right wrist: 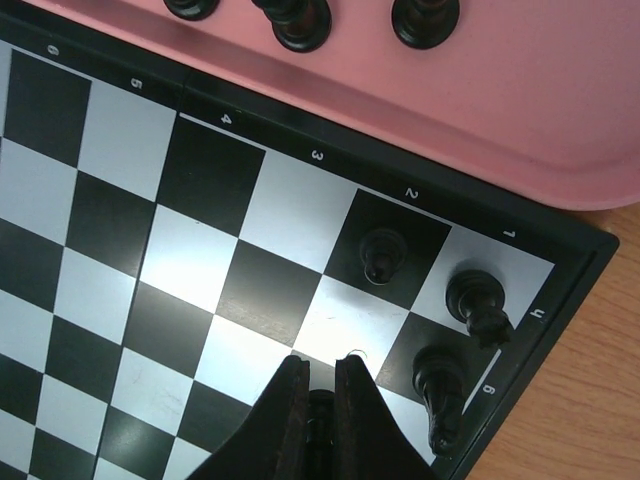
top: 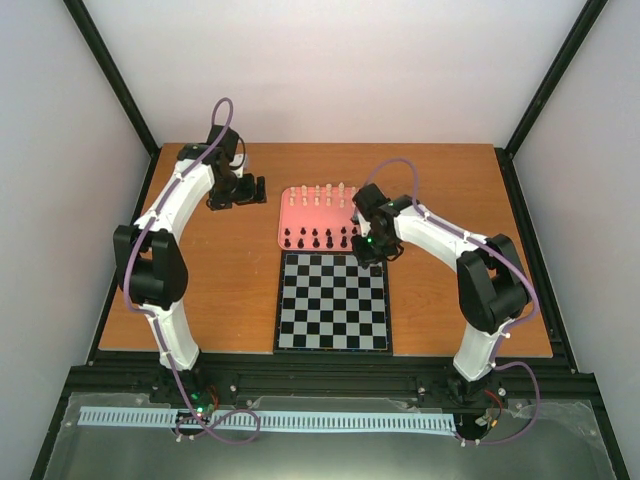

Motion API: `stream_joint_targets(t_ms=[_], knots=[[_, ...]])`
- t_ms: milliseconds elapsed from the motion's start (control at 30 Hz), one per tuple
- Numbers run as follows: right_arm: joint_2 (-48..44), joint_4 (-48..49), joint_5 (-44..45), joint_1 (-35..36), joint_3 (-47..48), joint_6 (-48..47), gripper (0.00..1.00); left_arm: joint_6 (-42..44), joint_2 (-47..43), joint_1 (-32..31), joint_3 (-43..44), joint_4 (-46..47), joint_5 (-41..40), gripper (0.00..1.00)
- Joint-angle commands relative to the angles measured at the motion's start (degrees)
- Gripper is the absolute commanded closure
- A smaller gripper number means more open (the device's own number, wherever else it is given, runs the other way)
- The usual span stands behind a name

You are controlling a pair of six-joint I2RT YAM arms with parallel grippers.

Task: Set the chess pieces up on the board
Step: Place the chess piece on the chessboard.

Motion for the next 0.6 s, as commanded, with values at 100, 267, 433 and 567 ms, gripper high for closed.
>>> stream_joint_targets(t_ms=[100, 267, 433, 567], knots=[[-0.6, 4.2, -0.5, 0.5, -3.0, 0.6, 0.97, -0.7, -2.7, -0.1, 0.0, 0.4, -0.4, 0.00], [0.1, 5.0, -0.4, 0.5, -3.5, 0.5, 0.97, -0.6, -2.6, -0.1, -0.1, 0.3, -0.7, 0.00], [0.9, 5.1, -0.2, 0.5, -3.4, 0.3, 0.97, -0.6, -2.5, -0.1, 0.1, 0.3, -0.9, 0.00], [1.4, 5.3, -0.2, 0.5, -4.0, 0.1, 0.97, -0.6, -2.6, -0.1, 0.0, 0.3, -1.2, 0.00]])
